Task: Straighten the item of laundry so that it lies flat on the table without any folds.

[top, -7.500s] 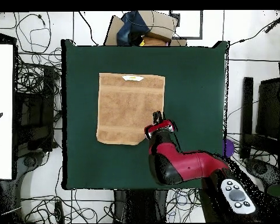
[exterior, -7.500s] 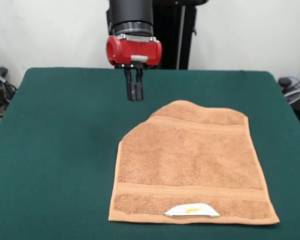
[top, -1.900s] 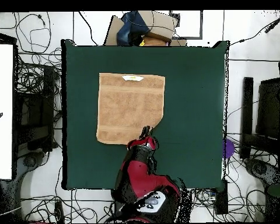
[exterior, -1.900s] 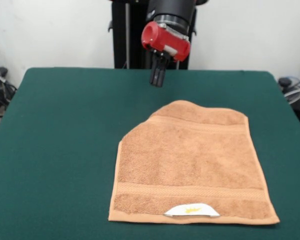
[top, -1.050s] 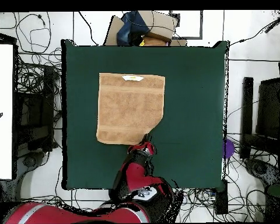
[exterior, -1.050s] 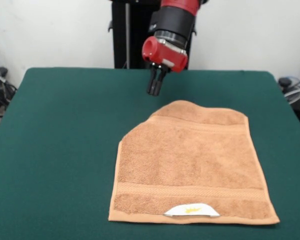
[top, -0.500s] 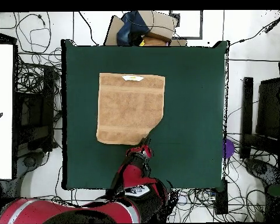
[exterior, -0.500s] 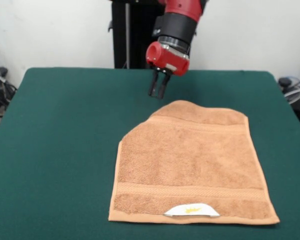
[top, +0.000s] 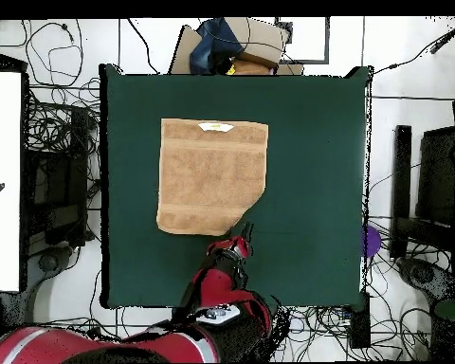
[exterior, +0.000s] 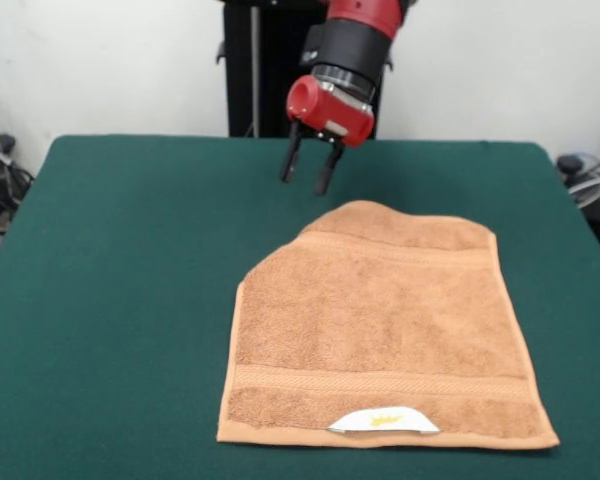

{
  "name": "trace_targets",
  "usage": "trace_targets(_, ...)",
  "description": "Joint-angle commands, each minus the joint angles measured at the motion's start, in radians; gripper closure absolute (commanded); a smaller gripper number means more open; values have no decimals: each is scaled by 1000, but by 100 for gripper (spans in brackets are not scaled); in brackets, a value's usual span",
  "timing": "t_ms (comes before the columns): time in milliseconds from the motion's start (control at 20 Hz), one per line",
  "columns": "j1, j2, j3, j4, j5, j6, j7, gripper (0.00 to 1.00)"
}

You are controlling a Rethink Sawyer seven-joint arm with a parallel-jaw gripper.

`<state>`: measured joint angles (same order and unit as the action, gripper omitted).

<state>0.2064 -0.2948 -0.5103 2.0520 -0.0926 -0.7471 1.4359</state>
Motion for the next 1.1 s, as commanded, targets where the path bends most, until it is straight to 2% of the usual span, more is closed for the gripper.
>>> trace_targets(50,41,39,8,-35,79,128,104,0)
trace_targets(250,73,35,-35,-26,63,74,90,0)
trace_targets(600,118,91,-78,-37,62,17,87,0)
trace_targets(1000,84,117,-35,-70,34,46,137,0)
trace_targets(1100,90,145,-28,-80,55,48,136,0)
